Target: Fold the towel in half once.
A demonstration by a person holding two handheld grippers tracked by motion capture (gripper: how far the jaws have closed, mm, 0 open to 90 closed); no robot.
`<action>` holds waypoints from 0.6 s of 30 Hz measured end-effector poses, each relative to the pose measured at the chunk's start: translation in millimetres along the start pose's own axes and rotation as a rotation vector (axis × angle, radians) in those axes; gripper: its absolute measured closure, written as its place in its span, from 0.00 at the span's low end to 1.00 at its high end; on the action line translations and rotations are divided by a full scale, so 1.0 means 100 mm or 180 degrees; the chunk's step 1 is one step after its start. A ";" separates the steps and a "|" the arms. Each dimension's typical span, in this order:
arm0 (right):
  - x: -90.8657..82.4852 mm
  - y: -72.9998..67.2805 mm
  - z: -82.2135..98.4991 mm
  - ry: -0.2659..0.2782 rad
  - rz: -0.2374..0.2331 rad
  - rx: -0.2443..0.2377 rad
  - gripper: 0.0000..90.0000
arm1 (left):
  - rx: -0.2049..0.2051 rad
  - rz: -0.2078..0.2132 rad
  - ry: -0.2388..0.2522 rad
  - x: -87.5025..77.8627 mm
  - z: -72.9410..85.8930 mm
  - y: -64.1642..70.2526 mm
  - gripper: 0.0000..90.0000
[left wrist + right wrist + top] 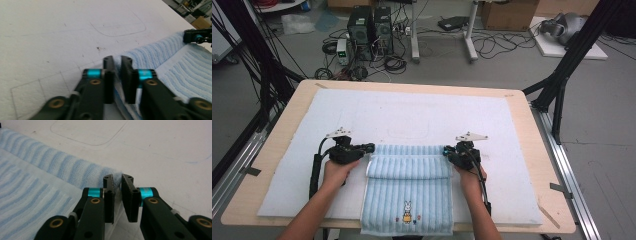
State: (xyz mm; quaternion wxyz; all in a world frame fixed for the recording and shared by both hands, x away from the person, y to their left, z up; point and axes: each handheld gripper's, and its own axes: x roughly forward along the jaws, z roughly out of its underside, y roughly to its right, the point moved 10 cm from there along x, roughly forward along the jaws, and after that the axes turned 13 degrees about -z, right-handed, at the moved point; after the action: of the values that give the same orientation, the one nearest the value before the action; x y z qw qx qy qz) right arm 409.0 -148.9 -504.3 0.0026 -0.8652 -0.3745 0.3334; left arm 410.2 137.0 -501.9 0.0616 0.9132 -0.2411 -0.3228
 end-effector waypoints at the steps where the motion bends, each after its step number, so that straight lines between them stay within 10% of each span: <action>1: 0.00 0.00 0.00 -0.0011 0.0020 -0.0002 0.82 | 0.0005 -0.0014 -0.0030 -0.01 0.02 -0.01 0.70; 6: -0.05 -0.01 0.03 0.0020 -0.0112 0.0230 0.59 | 0.0099 0.0077 -0.0234 -0.03 0.10 0.03 0.55; 12: 0.05 -0.06 0.10 -0.0183 -0.0066 0.0122 0.55 | 0.0394 0.0033 -0.0216 0.02 0.14 0.16 0.59; 15: 0.06 -0.10 0.11 -0.0222 -0.0128 0.0073 0.68 | 0.0597 0.0109 -0.0267 0.02 0.18 0.25 0.87; 18: 0.07 -0.15 0.12 -0.0215 -0.0367 0.0221 0.86 | 0.0455 0.0118 -0.0306 0.04 0.18 0.25 0.91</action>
State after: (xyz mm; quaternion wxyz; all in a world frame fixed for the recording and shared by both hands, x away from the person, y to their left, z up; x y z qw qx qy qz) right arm 395.7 -136.5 -513.1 0.0392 -0.8298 -0.4118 0.3745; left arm 391.7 114.0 -511.2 -0.0095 0.8941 -0.2831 -0.3470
